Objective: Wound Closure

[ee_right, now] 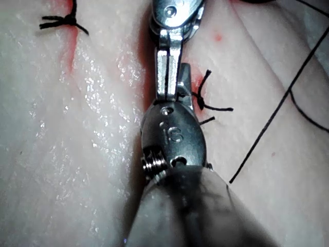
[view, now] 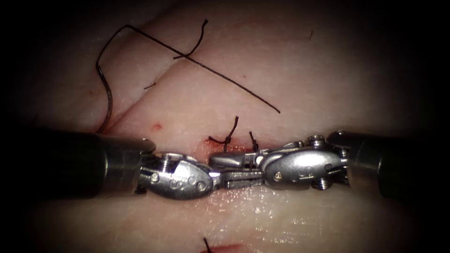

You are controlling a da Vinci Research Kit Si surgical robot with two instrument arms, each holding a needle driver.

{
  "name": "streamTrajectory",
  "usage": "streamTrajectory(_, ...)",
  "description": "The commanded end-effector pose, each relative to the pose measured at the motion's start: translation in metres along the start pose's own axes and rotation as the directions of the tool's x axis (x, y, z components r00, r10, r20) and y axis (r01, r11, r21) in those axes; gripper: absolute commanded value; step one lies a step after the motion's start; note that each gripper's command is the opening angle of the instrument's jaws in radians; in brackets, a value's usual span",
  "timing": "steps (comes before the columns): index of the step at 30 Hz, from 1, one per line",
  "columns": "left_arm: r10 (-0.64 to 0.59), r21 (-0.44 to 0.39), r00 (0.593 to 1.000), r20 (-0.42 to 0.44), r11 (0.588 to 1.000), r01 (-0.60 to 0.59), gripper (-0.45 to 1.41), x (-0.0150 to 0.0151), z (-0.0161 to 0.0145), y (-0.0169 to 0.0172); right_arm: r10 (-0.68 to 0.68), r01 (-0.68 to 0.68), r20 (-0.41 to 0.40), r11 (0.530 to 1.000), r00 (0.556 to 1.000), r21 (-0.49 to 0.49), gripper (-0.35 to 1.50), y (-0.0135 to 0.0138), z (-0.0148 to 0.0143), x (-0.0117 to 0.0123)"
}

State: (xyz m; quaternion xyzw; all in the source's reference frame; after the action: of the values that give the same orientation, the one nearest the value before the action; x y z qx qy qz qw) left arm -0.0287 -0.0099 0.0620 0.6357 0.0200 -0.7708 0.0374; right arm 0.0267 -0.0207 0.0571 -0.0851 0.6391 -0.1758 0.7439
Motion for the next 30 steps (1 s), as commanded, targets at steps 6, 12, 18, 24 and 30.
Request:
streamTrajectory(6,-0.001,0.004,1.000,0.003,1.000,0.001,-0.45,0.0002,0.0001,0.0004,0.060,-0.058,0.021,0.995,0.998,-0.078,1.48,0.0012,0.0000,0.0001)
streamTrajectory(12,-0.011,0.014,1.000,0.014,1.000,0.011,-0.45,0.0018,-0.0010,0.0009,0.089,-0.087,0.028,0.993,0.996,-0.079,1.48,0.0006,-0.0020,0.0002)
streamTrajectory(18,-0.024,0.072,0.997,0.073,0.997,0.019,-0.45,0.0035,-0.0056,0.0008,0.114,-0.107,0.074,0.989,0.991,-0.099,1.48,0.0006,-0.0073,0.0004)
streamTrajectory(24,-0.133,0.155,0.981,0.141,0.982,0.111,-0.45,0.0010,-0.0117,0.0023,0.189,-0.174,0.095,0.974,0.977,-0.144,1.41,0.0013,-0.0126,0.0005)
streamTrajectory(30,-0.468,0.239,0.832,0.299,0.881,0.409,0.05,-0.0041,-0.0147,0.0058,0.369,-0.329,0.166,0.918,0.915,-0.222,1.38,0.0022,-0.0146,0.0007)
